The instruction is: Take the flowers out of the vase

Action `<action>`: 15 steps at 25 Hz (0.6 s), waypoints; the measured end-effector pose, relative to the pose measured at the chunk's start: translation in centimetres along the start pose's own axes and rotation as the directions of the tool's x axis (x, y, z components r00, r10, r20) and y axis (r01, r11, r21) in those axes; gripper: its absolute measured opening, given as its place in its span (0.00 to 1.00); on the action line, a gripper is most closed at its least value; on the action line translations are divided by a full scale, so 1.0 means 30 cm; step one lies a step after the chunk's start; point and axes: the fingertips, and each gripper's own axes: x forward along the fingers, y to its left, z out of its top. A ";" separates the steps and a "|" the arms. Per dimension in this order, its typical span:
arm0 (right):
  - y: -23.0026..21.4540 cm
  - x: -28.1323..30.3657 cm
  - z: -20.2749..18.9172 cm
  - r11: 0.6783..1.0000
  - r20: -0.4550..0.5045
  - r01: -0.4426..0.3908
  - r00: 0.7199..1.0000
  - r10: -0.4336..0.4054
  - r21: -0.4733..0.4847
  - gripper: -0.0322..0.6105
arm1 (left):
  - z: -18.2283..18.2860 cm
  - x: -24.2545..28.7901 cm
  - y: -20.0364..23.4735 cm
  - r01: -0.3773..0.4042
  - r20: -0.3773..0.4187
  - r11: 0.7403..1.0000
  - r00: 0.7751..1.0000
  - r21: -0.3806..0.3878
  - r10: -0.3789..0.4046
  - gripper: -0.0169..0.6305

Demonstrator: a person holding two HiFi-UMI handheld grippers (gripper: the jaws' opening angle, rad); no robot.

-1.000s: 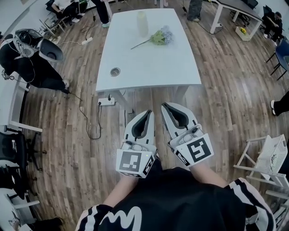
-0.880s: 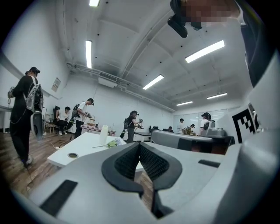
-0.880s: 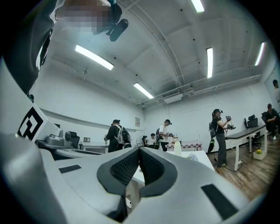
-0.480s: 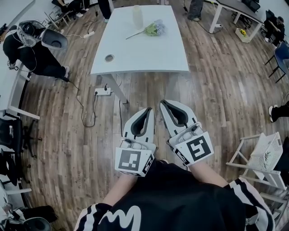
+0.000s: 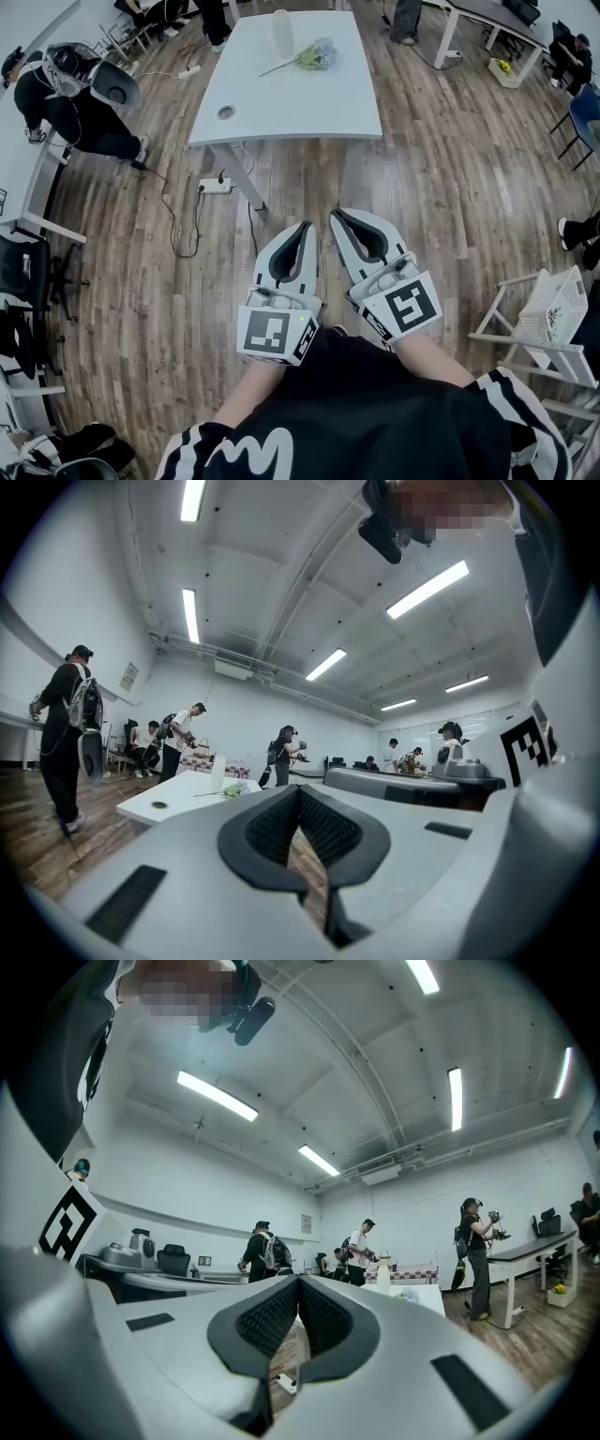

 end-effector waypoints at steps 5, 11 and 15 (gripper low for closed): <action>0.015 0.002 0.024 1.000 0.008 0.011 1.000 -0.011 0.000 0.08 | 0.008 -0.009 0.005 0.012 -0.003 1.000 1.000 -0.010 -0.012 0.03; 0.030 0.011 -0.002 1.000 -0.010 0.026 1.000 -0.027 -0.010 0.08 | -0.008 -0.001 0.033 0.019 -0.023 1.000 1.000 -0.022 -0.020 0.03; 0.037 0.040 0.002 0.999 -0.013 0.034 0.999 -0.034 -0.005 0.08 | 0.011 -0.001 0.057 0.027 -0.016 0.999 1.000 -0.023 -0.027 0.03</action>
